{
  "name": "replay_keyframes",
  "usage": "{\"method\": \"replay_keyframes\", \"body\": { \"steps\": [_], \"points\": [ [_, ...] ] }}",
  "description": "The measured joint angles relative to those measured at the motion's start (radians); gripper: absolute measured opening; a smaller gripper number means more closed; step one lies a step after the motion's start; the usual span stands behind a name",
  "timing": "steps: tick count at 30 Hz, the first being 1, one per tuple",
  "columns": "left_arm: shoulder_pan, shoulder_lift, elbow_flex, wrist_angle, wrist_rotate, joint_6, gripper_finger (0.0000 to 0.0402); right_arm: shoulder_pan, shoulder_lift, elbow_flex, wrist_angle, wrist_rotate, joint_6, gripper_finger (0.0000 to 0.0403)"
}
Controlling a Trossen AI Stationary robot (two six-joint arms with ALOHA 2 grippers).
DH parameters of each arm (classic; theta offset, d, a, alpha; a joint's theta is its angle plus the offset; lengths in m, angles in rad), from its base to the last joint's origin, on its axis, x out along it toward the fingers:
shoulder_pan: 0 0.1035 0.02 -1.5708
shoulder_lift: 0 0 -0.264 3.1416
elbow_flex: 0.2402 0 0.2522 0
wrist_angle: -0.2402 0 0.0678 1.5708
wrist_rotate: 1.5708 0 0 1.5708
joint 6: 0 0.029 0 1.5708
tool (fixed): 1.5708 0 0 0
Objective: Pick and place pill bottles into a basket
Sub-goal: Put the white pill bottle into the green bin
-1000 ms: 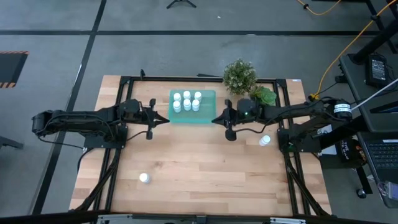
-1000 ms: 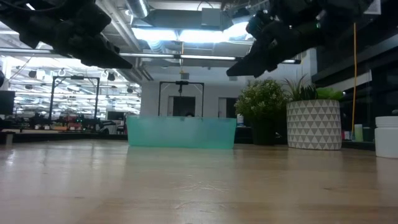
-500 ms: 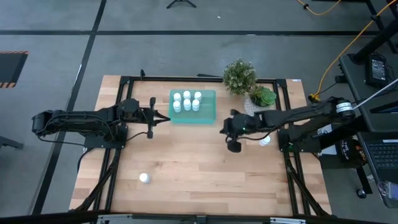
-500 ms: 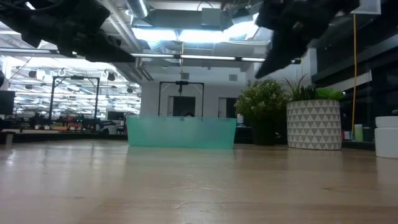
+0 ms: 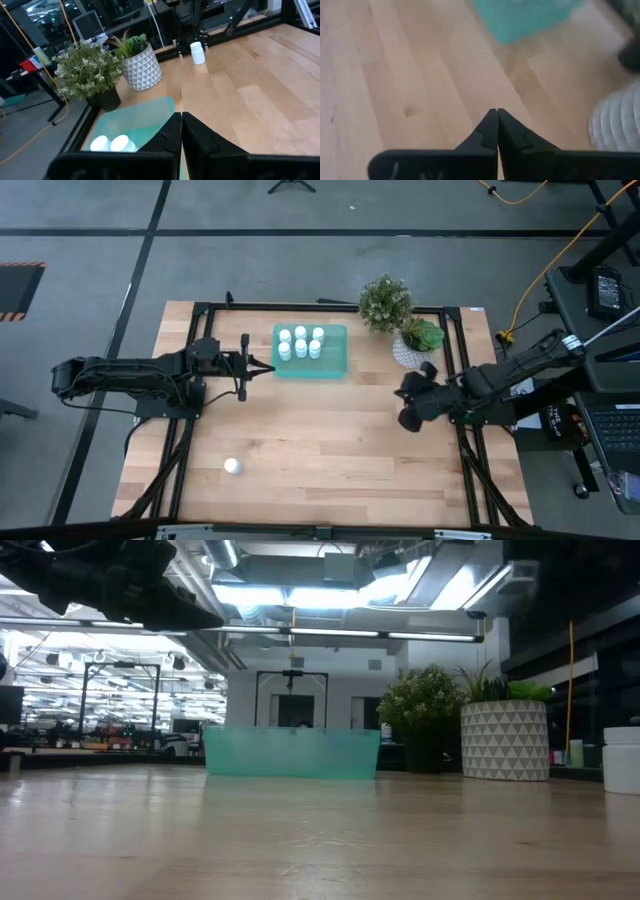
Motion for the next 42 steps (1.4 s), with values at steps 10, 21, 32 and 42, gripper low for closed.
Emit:
{"method": "replay_keyframes", "body": {
  "steps": [10, 21, 32, 42],
  "points": [
    [-0.001, 0.0, 0.0, -0.003, 0.002, -0.002, 0.0012, 0.129, -0.032, -0.001, -0.224, -0.017, 0.276, 0.0002],
    [-0.001, 0.0, 0.0, -0.003, 0.003, -0.002, 0.001, 0.152, -0.032, -0.001, -0.344, -0.124, 0.4, 0.0013],
    [-0.001, 0.0, 0.0, -0.003, 0.004, -0.021, 0.0017, 0.15, -0.032, -0.001, -0.381, -0.161, 0.454, 0.0037],
    [-0.001, 0.0, 0.0, -0.004, 0.004, -0.096, 0.002, 0.149, -0.032, -0.001, -0.437, -0.162, 0.462, 0.0178]
  ]
}}
